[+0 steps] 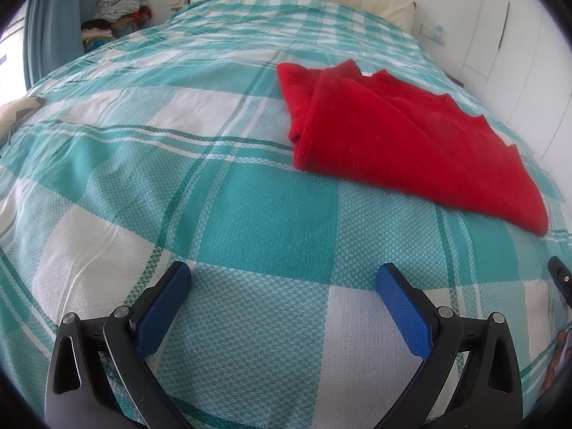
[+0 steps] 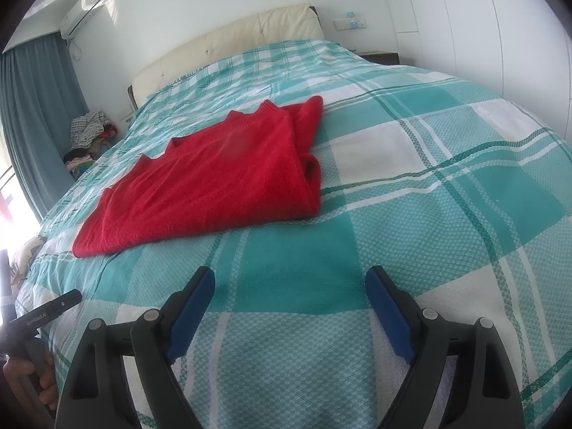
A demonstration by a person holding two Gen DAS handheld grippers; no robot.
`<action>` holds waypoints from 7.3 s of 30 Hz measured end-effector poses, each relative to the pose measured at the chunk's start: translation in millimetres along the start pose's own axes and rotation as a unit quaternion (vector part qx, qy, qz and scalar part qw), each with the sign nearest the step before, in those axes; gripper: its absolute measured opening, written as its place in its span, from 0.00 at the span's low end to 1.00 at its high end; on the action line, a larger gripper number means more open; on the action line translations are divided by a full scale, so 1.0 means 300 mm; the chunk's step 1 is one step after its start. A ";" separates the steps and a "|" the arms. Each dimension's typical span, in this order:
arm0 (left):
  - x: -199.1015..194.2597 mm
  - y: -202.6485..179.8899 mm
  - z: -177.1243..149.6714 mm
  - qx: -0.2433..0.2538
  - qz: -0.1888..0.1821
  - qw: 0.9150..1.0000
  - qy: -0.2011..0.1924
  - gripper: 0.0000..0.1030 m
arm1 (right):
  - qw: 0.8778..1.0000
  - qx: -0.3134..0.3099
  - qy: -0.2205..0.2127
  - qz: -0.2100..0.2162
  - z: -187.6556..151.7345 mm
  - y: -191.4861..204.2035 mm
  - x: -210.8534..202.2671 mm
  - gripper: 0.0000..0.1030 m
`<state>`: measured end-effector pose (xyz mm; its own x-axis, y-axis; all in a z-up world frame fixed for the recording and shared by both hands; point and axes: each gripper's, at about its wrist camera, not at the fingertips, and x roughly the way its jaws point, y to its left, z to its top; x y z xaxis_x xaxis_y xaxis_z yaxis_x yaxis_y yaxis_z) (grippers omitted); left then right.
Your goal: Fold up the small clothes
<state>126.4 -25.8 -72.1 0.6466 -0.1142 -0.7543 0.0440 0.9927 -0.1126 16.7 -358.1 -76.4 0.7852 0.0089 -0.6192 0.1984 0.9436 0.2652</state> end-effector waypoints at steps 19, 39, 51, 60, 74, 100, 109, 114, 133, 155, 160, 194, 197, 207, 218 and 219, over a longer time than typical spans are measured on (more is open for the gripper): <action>0.000 -0.002 -0.001 0.002 0.003 1.000 0.002 1.00 | 1.000 0.006 -0.001 0.008 0.001 -0.010 -0.002 0.84; -0.001 -0.003 -0.001 0.002 0.004 1.000 0.002 1.00 | 1.000 0.006 0.000 0.008 0.001 -0.012 -0.003 0.85; -0.002 -0.002 -0.001 0.002 0.004 1.000 0.002 1.00 | 1.000 0.007 0.000 0.008 0.001 -0.011 -0.003 0.85; -0.002 -0.002 -0.001 0.002 0.004 1.000 0.002 1.00 | 1.000 0.007 0.000 0.008 0.001 -0.011 -0.003 0.85; -0.003 -0.002 -0.001 0.001 0.004 1.000 0.002 1.00 | 1.000 0.007 0.000 0.008 0.001 -0.012 -0.004 0.85; -0.003 -0.003 -0.001 0.002 0.004 1.000 0.002 1.00 | 1.000 0.009 -0.001 0.012 -0.001 -0.014 -0.004 0.86; -0.004 -0.003 -0.001 0.001 0.004 1.000 0.003 1.00 | 1.000 0.013 -0.001 0.017 -0.005 -0.008 -0.007 0.86; -0.004 -0.003 -0.001 0.002 0.004 1.000 0.003 1.00 | 1.000 0.013 -0.001 0.017 -0.005 -0.009 -0.007 0.86; -0.005 -0.003 -0.001 0.001 0.003 1.000 0.003 1.00 | 1.000 0.013 0.000 0.017 -0.004 -0.010 -0.007 0.87; 0.001 -0.003 -0.001 -0.002 0.004 1.000 0.001 1.00 | 0.989 -0.103 0.094 -0.049 0.016 0.122 0.102 1.00; 0.001 -0.002 -0.001 -0.002 0.004 1.000 0.001 1.00 | 0.987 -0.119 0.093 -0.062 0.006 0.130 0.114 1.00; 0.003 -0.019 0.000 0.006 0.019 1.000 0.010 1.00 | 0.988 -0.114 0.087 -0.058 -0.003 0.113 0.098 1.00; 0.002 -0.018 0.000 0.006 0.019 1.000 0.010 1.00 | 0.988 -0.114 0.087 -0.058 -0.003 0.114 0.098 1.00; 0.001 -0.017 0.001 0.005 0.019 1.000 0.010 1.00 | 0.988 -0.114 0.087 -0.058 -0.003 0.115 0.097 1.00; -0.003 -0.006 -0.001 -0.002 0.008 1.000 0.007 1.00 | 0.988 -0.114 0.087 -0.058 -0.003 0.115 0.097 1.00; -0.004 -0.004 -0.001 -0.004 0.005 1.000 0.006 1.00 | 0.988 -0.114 0.087 -0.059 -0.003 0.115 0.097 1.00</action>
<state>125.3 -26.8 -71.3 0.6373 -0.1050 -0.7634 0.0322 0.9934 -0.1098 46.0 -324.9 -86.0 0.6480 -0.0666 -0.7587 0.1290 0.9914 0.0231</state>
